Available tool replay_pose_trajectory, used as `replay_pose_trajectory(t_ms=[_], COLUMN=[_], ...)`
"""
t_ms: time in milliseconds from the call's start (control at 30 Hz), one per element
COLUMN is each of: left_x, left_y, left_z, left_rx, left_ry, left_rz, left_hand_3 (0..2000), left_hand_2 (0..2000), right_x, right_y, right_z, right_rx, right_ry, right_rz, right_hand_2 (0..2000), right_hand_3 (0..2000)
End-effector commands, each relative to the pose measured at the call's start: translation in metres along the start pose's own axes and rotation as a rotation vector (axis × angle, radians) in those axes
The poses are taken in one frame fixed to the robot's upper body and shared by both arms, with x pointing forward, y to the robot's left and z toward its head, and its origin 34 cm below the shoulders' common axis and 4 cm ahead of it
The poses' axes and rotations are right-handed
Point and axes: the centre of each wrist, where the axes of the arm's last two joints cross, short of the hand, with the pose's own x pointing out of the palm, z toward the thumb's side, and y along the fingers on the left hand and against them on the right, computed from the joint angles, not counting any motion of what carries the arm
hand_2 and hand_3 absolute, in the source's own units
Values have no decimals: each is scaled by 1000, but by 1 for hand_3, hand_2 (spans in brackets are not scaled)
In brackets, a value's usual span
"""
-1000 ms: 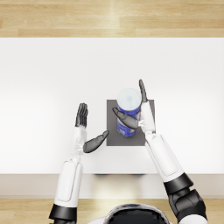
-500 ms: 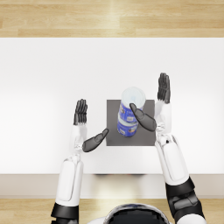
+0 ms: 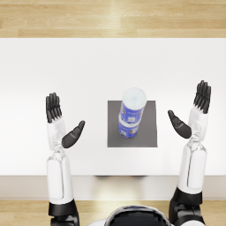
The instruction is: Pick up the blue can on the left and place it in the middle, then pick up the blue can on the right and place it on top of the can in the middle
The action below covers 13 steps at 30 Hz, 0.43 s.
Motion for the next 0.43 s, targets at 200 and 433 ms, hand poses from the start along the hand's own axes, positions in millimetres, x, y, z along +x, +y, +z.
replay_pose_trajectory(t_ms=[200, 433], left_x=[-4, -5], left_y=[-1, -2], left_z=[-3, -3], left_rx=[-11, -12], left_ry=[0, 0], left_rz=[17, 19], left_hand_3=[0, 0], left_hand_2=[0, 0], right_x=[-7, -8], right_y=[5, 5], right_z=[-11, -12], right_rx=[34, 38], right_ry=[2, 2], right_rz=[-19, -22], right_hand_2=[0, 0], right_hand_3=[0, 0])
